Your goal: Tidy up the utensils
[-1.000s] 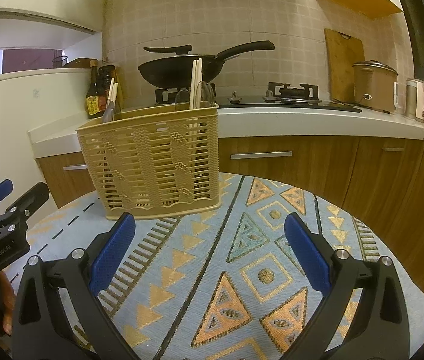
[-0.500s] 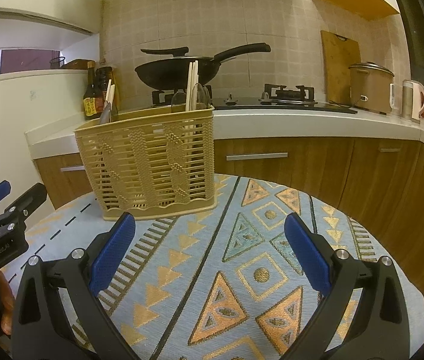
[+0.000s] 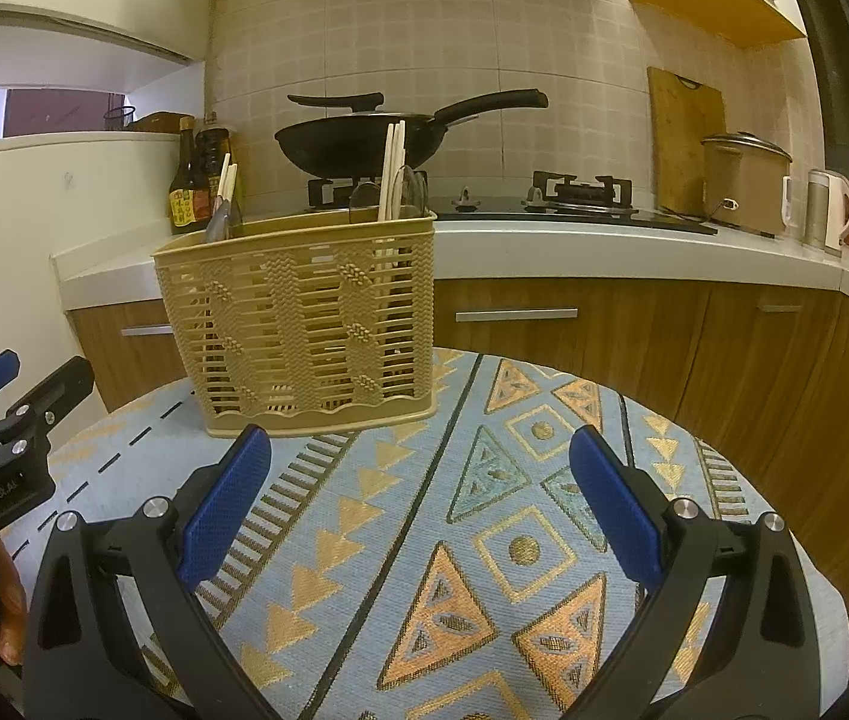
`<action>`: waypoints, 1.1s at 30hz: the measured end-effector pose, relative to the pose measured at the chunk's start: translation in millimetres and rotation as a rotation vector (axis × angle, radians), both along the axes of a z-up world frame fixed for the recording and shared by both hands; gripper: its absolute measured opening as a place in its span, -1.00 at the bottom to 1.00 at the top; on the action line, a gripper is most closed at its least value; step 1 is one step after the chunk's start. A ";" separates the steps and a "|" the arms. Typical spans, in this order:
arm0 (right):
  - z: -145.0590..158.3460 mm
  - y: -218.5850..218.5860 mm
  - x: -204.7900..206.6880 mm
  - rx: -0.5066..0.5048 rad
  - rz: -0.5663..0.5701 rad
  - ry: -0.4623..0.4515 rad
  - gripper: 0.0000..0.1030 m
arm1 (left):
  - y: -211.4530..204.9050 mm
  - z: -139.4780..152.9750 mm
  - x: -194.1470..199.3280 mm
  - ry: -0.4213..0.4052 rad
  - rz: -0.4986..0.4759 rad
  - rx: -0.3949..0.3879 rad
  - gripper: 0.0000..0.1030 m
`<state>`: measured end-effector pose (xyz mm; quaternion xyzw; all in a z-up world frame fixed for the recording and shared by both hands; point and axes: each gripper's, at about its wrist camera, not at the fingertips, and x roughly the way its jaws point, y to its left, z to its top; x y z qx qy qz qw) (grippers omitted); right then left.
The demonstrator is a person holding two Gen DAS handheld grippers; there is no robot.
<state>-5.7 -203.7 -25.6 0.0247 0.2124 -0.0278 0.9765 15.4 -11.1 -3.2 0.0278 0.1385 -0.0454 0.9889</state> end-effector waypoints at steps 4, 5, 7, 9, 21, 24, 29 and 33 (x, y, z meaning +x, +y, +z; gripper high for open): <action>0.0 0.6 0.9 -0.002 0.000 0.001 0.85 | -0.1 0.8 -1.7 -0.004 0.001 0.003 0.85; 0.0 0.7 0.8 -0.002 0.001 0.001 0.85 | 0.0 0.9 -1.8 -0.005 0.001 0.003 0.85; 0.1 1.1 1.3 -0.001 0.000 0.003 0.85 | 0.6 1.1 -2.1 -0.009 0.001 0.002 0.85; -0.1 1.4 0.7 -0.001 0.001 0.003 0.85 | 0.0 1.0 -2.5 -0.011 0.004 0.004 0.85; -0.1 2.4 1.2 -0.002 0.001 0.006 0.85 | -2.2 1.1 -3.3 -0.010 0.002 0.016 0.85; -0.7 2.5 1.7 0.001 -0.002 0.008 0.85 | -2.4 1.2 -3.5 -0.011 0.000 0.014 0.85; -2.1 2.0 3.7 0.008 -0.004 0.017 0.85 | -2.3 1.3 -2.9 -0.012 -0.001 0.012 0.85; -2.3 1.9 3.7 0.010 -0.005 0.018 0.85 | -2.4 1.2 -3.1 -0.012 -0.001 0.015 0.85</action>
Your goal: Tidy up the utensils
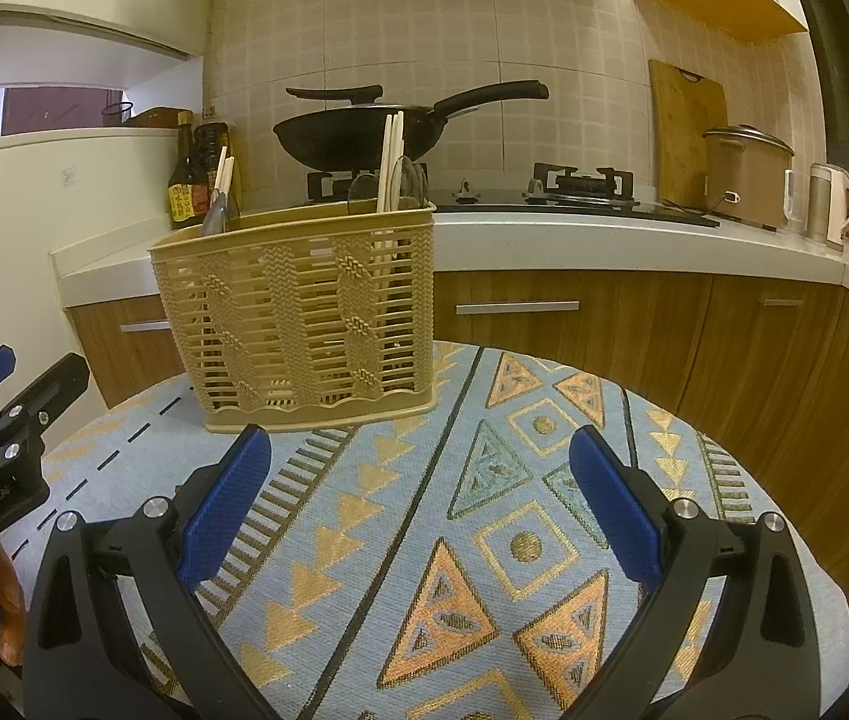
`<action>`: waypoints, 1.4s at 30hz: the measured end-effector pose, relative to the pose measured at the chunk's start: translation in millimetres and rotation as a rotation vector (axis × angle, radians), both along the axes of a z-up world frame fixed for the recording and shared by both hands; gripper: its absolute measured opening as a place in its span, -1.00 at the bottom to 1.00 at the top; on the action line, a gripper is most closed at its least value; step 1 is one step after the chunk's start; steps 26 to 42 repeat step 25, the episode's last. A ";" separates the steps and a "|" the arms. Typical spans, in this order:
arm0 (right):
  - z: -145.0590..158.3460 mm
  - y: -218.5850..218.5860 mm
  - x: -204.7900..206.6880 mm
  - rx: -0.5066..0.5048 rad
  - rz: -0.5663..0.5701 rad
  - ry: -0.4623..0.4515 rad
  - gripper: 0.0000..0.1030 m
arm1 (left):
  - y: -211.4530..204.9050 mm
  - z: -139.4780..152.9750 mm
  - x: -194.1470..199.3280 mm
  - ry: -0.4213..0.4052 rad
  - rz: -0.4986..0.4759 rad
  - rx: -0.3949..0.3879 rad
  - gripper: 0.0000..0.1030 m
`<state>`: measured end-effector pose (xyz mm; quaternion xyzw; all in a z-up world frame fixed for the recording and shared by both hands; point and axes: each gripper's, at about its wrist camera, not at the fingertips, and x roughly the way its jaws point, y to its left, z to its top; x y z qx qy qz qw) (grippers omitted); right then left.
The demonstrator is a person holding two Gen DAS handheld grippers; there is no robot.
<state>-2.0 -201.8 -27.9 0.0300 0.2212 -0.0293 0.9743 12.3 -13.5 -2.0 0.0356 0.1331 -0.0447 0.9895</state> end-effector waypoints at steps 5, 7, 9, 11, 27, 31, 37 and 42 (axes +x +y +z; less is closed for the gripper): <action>0.1 0.2 -0.1 0.000 -0.001 0.000 0.85 | -0.1 -0.3 -0.2 0.001 -0.002 0.001 0.85; 0.1 0.1 0.0 0.001 -0.001 0.000 0.85 | 3.3 -0.4 2.2 0.016 -0.009 -0.022 0.85; 0.1 -0.6 0.8 0.004 -0.002 0.001 0.85 | 10.0 -0.6 5.5 0.030 -0.004 -0.059 0.85; -0.5 -0.3 1.8 0.006 -0.003 0.006 0.85 | 16.4 0.2 6.1 0.019 0.026 -0.074 0.85; -1.7 -1.2 2.3 0.009 -0.002 0.012 0.85 | 9.5 2.9 -0.3 -0.013 0.015 -0.028 0.86; -1.7 -1.2 2.3 0.009 -0.002 0.012 0.85 | 9.5 2.9 -0.3 -0.013 0.015 -0.028 0.86; -1.7 -1.2 2.3 0.009 -0.002 0.012 0.85 | 9.5 2.9 -0.3 -0.013 0.015 -0.028 0.86; -1.7 -1.2 2.3 0.009 -0.002 0.012 0.85 | 9.5 2.9 -0.3 -0.013 0.015 -0.028 0.86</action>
